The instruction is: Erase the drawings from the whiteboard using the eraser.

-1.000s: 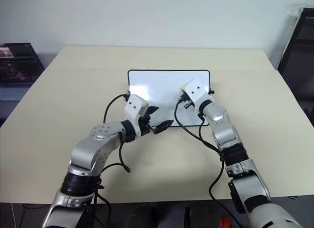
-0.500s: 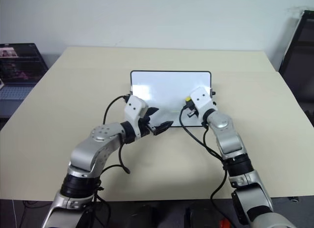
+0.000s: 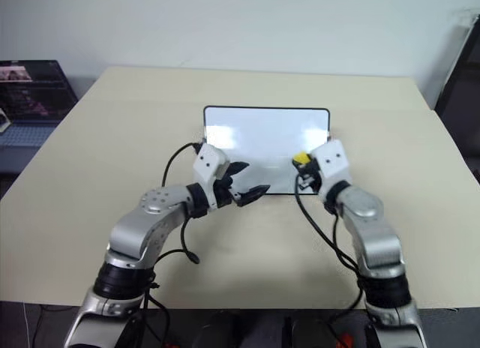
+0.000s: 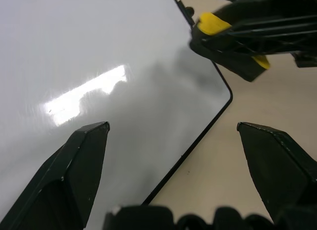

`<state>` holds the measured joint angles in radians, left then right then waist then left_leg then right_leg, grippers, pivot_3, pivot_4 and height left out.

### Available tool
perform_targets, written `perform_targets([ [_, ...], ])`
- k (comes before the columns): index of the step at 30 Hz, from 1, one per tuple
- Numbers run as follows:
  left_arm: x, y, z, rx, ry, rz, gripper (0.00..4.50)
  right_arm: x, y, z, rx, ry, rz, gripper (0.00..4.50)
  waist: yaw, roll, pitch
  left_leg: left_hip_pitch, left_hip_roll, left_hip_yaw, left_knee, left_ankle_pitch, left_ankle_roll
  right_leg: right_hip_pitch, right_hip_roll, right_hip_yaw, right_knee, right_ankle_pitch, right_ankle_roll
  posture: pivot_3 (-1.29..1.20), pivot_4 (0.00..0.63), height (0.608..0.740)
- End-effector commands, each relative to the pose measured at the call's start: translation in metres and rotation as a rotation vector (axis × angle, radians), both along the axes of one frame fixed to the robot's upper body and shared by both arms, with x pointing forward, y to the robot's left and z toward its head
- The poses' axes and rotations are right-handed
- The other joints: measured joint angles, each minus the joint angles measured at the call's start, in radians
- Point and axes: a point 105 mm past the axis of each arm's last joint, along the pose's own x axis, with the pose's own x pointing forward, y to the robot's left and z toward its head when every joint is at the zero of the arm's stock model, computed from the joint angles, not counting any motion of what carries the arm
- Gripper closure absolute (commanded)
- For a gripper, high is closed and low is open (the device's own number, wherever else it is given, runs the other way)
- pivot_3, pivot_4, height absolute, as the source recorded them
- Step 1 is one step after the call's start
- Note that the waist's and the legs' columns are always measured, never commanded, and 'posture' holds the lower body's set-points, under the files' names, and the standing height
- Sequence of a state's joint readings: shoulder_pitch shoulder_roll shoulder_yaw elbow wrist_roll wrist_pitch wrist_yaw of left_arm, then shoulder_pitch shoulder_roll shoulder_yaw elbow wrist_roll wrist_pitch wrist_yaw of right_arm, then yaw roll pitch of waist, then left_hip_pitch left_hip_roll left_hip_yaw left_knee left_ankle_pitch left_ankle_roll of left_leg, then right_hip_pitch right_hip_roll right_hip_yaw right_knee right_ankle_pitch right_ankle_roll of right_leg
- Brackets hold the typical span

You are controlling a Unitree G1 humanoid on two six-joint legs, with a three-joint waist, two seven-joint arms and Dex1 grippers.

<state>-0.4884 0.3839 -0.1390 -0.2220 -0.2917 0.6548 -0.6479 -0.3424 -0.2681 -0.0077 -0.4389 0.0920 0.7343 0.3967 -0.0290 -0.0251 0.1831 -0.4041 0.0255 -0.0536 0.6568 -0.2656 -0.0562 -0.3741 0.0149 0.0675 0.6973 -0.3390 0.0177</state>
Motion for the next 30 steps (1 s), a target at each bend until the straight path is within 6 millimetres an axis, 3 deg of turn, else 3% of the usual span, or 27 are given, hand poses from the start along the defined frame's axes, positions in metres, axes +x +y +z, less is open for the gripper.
perform_targets([
  [1,-0.007,-0.01,0.011,0.021,-0.066,-0.097,0.0,-0.022,-0.019,0.013,0.031,-0.033,-0.068,3.51,0.0,0.0,0.0,0.0,0.0,0.0,0.0,0.0,0.0,0.0,0.0,0.0,0.0,0.0,0.0,0.0,0.15,0.74],
  [6,-0.015,-0.021,0.006,0.067,-0.078,-0.203,0.0,-0.032,-0.045,-0.002,0.028,0.03,-0.199,3.51,-0.004,0.0,0.0,0.001,0.0,0.001,0.0,-0.001,0.002,0.001,0.0,0.001,0.0,0.0,0.0,0.0,0.15,0.74],
  [12,-0.028,-0.04,-0.002,0.138,-0.085,-0.395,0.0,-0.019,-0.072,-0.03,-0.001,0.148,-0.327,3.51,-0.004,0.0,0.0,0.003,0.0,0.002,0.0,-0.001,0.002,0.001,0.001,0.002,0.001,0.0,0.0,0.0,0.15,0.74],
  [19,-0.036,-0.057,-0.014,0.247,-0.139,-0.554,0.0,-0.001,-0.099,-0.046,0.062,0.235,-0.428,3.51,-0.004,0.0,0.0,0.003,-0.001,0.003,0.0,-0.001,0.002,0.001,0.001,0.003,0.0,0.0,0.0,0.0,0.15,0.74],
  [26,-0.039,-0.066,-0.015,0.242,-0.155,-0.58,0.0,0.004,-0.106,-0.05,0.104,0.256,-0.445,3.51,-0.004,0.001,0.0,0.002,0.0,0.003,-0.001,-0.001,0.003,0.001,0.001,0.003,0.0,0.0,0.0,0.0,0.15,0.74],
  [30,-0.041,-0.067,-0.016,0.24,-0.154,-0.585,0.0,0.008,-0.107,-0.049,0.127,0.249,-0.453,2.31,-0.004,0.001,0.0,0.002,-0.001,0.003,0.0,-0.001,0.003,0.001,0.001,0.003,0.001,0.0,0.0,0.0,0.15,0.74],
])
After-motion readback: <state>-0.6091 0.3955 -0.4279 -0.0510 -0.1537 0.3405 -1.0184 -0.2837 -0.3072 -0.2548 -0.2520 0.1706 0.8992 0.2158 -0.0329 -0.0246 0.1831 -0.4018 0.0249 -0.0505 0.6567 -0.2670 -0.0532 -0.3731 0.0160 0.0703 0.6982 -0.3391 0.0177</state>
